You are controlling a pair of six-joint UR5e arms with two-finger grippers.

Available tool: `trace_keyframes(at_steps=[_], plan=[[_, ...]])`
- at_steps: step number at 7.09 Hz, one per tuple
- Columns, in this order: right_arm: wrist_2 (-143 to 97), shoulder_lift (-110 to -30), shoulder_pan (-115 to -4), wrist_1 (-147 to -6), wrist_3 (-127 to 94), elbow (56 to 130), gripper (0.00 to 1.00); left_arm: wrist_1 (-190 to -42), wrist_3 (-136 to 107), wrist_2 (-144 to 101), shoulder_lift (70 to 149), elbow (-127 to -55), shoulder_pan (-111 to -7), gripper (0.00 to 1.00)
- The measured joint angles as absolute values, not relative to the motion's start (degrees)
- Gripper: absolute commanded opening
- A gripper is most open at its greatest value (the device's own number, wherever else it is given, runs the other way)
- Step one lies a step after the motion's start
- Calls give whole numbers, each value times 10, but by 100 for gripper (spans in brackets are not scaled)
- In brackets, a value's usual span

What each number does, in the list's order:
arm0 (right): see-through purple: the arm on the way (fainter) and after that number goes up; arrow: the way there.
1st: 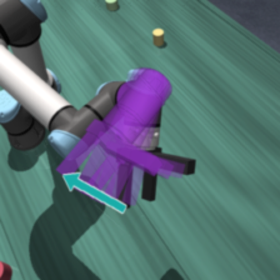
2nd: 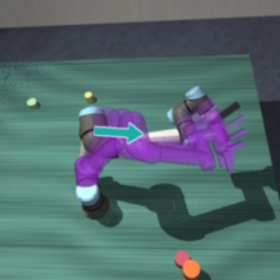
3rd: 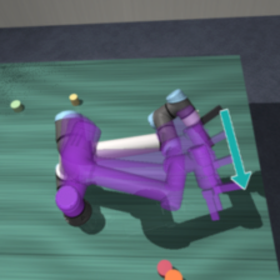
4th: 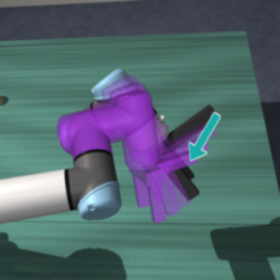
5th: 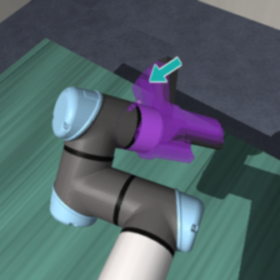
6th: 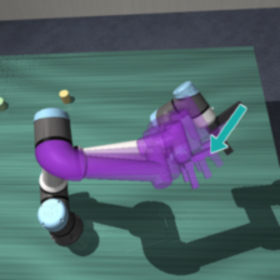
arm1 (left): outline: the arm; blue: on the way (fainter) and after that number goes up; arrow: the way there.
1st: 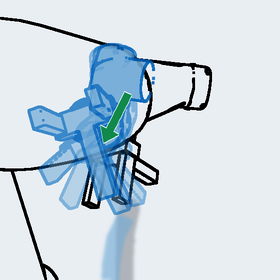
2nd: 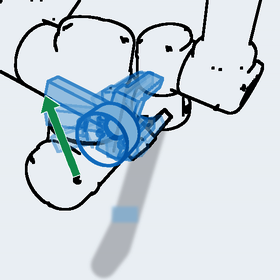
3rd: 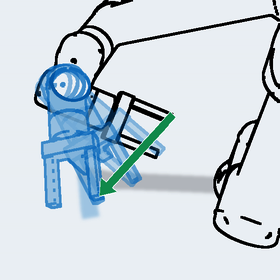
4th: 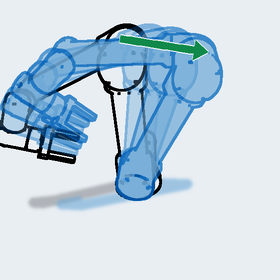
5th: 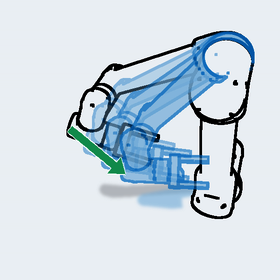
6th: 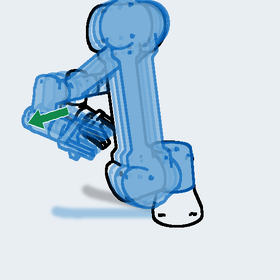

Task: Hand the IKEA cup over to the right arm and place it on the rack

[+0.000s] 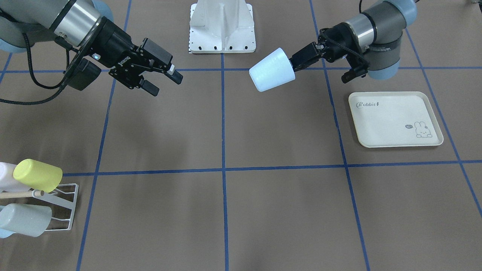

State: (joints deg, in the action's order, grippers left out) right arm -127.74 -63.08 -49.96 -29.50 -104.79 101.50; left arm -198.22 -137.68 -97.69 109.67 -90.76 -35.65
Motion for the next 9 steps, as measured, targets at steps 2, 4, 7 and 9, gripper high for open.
trace_keyframes(at_steps=[2, 4, 7, 9], plan=[[-1266, -631, -494, -188, -1114, 1003, 98, -2062, -1415, -961, 1128, -862, -347, 0], [-1215, -630, -464, -108, -1166, 1001, 98, -2074, -1424, -960, 1149, -856, -339, 0], [-1165, -625, -411, -28, -1193, 992, 98, -2084, -1452, -958, 1187, -854, -321, 0], [-1161, -623, -396, -2, -1203, 988, 98, -2096, -1468, -957, 1197, -854, -309, 0]])
